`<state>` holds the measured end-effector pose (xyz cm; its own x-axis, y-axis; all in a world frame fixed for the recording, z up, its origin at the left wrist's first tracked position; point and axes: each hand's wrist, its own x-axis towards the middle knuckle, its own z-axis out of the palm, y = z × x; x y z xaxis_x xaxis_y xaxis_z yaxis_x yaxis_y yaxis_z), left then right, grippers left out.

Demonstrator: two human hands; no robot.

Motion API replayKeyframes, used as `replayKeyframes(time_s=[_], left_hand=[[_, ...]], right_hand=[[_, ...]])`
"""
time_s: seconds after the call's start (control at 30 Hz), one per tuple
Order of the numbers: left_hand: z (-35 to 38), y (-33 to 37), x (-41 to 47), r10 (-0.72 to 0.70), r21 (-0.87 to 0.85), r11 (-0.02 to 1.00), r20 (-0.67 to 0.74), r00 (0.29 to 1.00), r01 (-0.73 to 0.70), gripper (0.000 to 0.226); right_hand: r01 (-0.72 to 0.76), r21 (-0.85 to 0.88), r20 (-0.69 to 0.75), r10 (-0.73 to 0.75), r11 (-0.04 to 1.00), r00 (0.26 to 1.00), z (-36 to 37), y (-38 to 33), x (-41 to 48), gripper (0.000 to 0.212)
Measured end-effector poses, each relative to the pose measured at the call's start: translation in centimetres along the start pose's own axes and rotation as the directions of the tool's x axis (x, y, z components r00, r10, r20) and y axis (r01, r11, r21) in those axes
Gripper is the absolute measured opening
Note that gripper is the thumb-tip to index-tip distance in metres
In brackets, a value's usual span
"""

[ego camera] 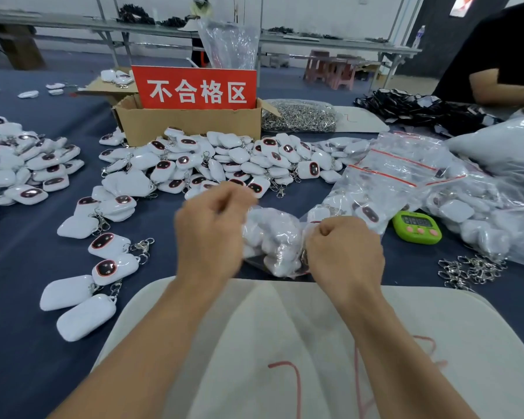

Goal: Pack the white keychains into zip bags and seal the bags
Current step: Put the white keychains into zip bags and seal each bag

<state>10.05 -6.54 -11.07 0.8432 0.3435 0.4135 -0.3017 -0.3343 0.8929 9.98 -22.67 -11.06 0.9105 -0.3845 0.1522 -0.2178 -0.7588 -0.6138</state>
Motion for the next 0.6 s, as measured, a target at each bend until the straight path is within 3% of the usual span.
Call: replayKeyframes(time_s=[0.07, 0.13, 0.27, 0.4, 0.5, 0.6], left_hand=[[-1.4, -1.4, 1.9, -0.126, 0.119, 0.981, -0.195, 0.973, 0.151, 0.016], [-2.7, -3.0, 3.4, -0.152, 0.324, 0.917, -0.258, 0.954, 0.234, 0.022], [-3.1, -5.2, 4.9, -0.137, 0.587, 0.801, -0.01, 0.99, 0.117, 0.056], [-1.8, -6.3, 5.7, -0.178, 0.655, 0.754, 0.276, 0.944, -0.05, 0.068], [-1.6, -6.8, 5.8, -0.198, 0.655, 0.752, 0.328, 0.924, -0.072, 0.064], [-1.7, -7.0, 5.5, -0.16, 0.661, 0.746, 0.288, 0.944, -0.075, 0.06]], right_hand=[[0.013, -0.062, -0.132, -0.021, 0.998, 0.991, -0.5, 0.2, 0.2, 0.038], [0.03, -0.046, -0.251, -0.041, 0.998, 0.967, -0.8, 0.3, 0.5, 0.037], [0.109, 0.092, -0.289, -0.078, 0.99, 0.954, -0.4, 0.1, 0.2, 0.039], [0.266, 0.276, -0.33, -0.169, 0.924, 0.929, 0.0, -0.2, -0.2, 0.035], [0.312, 0.229, -0.201, -0.269, 0.922, 0.942, 0.0, -0.1, 0.0, 0.01], [0.292, -0.026, 0.093, -0.289, 0.956, 0.953, 0.0, -0.1, 0.0, 0.019]])
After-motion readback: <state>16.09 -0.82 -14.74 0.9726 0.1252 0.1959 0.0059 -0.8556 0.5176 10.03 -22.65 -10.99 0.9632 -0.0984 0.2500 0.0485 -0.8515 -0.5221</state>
